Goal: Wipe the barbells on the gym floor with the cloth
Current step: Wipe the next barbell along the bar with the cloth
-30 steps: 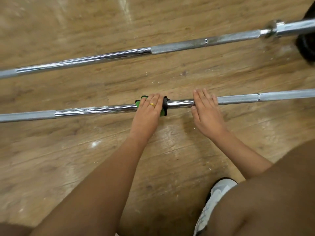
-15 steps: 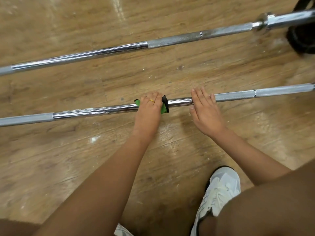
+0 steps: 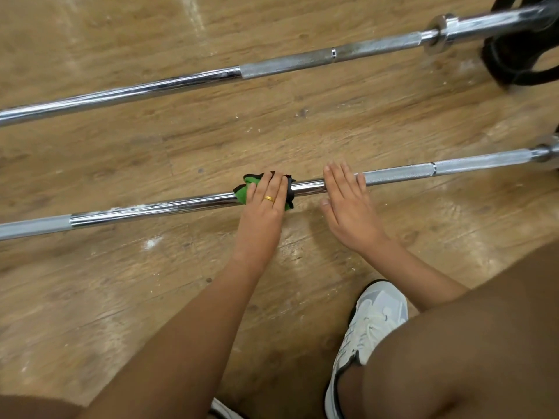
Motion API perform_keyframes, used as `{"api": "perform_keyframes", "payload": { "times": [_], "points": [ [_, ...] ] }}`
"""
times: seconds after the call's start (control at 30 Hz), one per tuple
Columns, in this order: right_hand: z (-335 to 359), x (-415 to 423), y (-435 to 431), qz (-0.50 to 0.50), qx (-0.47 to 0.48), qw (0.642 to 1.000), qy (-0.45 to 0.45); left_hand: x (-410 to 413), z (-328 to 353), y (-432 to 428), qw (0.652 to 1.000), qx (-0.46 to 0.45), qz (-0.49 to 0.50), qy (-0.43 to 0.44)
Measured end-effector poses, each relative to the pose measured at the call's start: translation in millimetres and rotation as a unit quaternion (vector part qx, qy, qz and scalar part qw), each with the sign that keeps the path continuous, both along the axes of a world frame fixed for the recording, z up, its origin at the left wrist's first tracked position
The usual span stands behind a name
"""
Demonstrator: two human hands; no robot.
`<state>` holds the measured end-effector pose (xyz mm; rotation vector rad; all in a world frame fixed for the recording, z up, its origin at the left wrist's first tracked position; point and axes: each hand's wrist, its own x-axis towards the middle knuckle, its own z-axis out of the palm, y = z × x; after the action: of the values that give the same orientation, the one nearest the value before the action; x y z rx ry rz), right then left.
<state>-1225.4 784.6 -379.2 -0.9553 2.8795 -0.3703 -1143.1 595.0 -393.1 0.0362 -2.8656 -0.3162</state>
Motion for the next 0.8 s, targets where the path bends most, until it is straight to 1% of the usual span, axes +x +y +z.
{"api": "perform_keyframes", "payload": {
  "times": [0.07, 0.1, 0.23, 0.4, 0.5, 0.63, 0.73, 0.8],
  "points": [
    [0, 3, 2, 0.004, 0.0, 1.0, -0.003, 1, 1, -12, 0.999, -0.018, -0.04, 0.002],
    [1, 5, 3, 0.005, 0.0, 1.0, -0.003, 1, 2, -13, 0.999, -0.018, -0.041, -0.001],
    [-1, 11, 6, 0.003, 0.001, 1.0, -0.003, 8, 3, 5, 1.0, 0.01, 0.016, -0.015],
    [-2, 16, 9, 0.003, -0.004, 1.0, -0.007, -9, 12, 7, 0.997, 0.048, 0.057, -0.019],
    [-2, 18, 9, 0.0, -0.01, 1.0, -0.007, -1, 7, 19, 0.995, 0.067, 0.069, -0.009],
    [-7, 23, 10, -0.005, -0.022, 1.0, 0.003, 21, -1, 27, 0.999, 0.02, 0.043, -0.01],
    [-11, 25, 12, -0.003, -0.029, 0.999, 0.019, 5, 13, 28, 0.997, -0.004, 0.056, -0.058],
    [-14, 27, 13, -0.008, -0.034, 0.999, 0.031, 4, 15, 31, 0.996, -0.017, 0.052, -0.072]
  ]
}}
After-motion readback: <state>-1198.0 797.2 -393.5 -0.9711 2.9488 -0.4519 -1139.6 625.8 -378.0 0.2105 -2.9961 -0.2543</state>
